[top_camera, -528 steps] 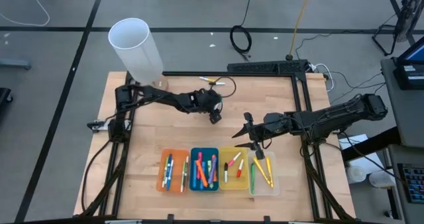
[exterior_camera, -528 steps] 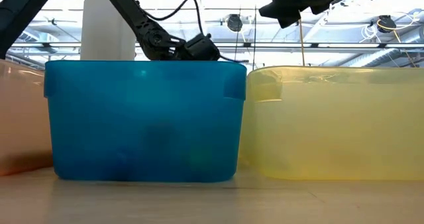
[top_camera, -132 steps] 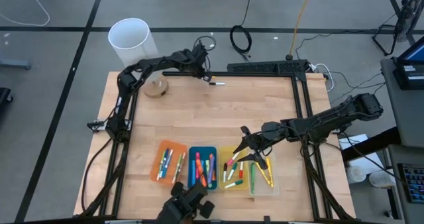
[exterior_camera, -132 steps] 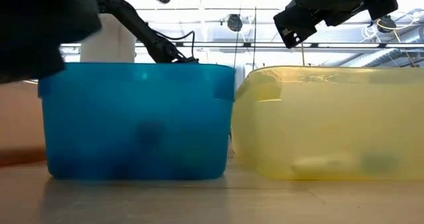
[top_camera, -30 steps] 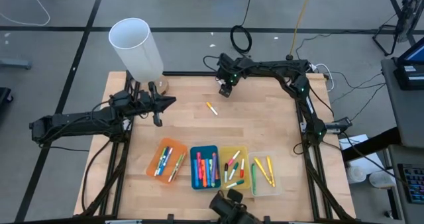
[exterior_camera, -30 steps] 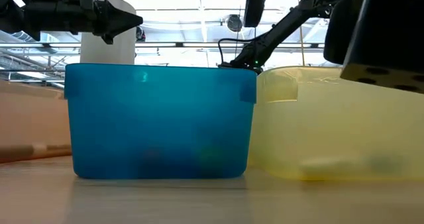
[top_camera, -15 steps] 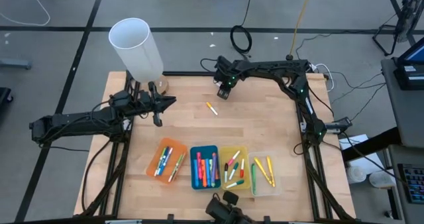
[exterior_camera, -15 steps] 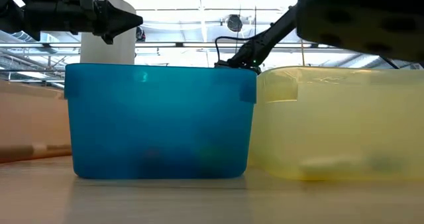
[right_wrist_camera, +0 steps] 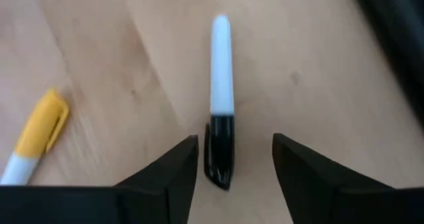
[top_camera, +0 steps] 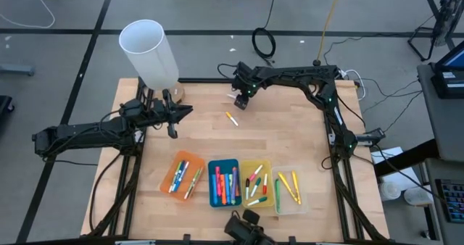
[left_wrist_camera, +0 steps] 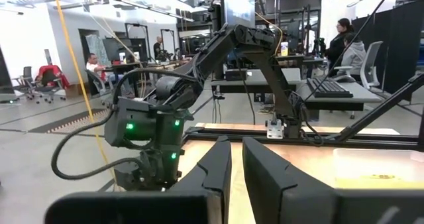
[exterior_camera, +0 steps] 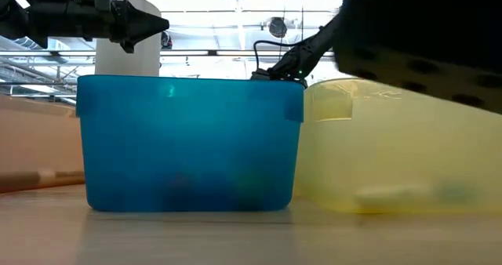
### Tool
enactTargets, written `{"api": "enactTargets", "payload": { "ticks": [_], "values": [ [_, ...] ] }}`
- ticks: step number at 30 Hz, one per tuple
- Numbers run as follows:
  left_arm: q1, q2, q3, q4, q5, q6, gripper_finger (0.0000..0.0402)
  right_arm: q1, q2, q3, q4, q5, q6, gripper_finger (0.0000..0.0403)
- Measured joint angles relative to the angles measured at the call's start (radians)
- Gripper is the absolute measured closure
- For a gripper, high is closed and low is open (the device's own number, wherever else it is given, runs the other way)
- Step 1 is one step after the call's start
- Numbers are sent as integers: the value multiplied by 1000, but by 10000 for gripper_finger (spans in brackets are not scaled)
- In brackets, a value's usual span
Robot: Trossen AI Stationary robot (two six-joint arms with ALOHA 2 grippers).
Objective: Pick & Place Markers
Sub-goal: Put the black highlighter pen into the yellow bin
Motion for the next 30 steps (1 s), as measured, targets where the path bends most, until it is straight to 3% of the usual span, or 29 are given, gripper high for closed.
{"api": "enactTargets", "payload": {
  "ticks": [4, 20, 24, 27, 30],
  "values": [
    [0, 0, 0, -1, 0, 3, 355, -7, -1, 0, -82, -10, -62, 238],
    [0, 0, 0, -13, 0, 12, 355, 9, -4, 1, -162, 7, -157, 397],
    [0, 0, 0, -14, 0, 17, 355, 23, -47, -3, -222, 81, -129, 383],
    [2, 0, 0, -13, -6, 15, 355, 38, -90, -1, -171, 138, -131, 357],
    [14, 4, 15, -71, -15, -86, 355, 56, -134, -1, -179, 144, -115, 330]
  ]
}}
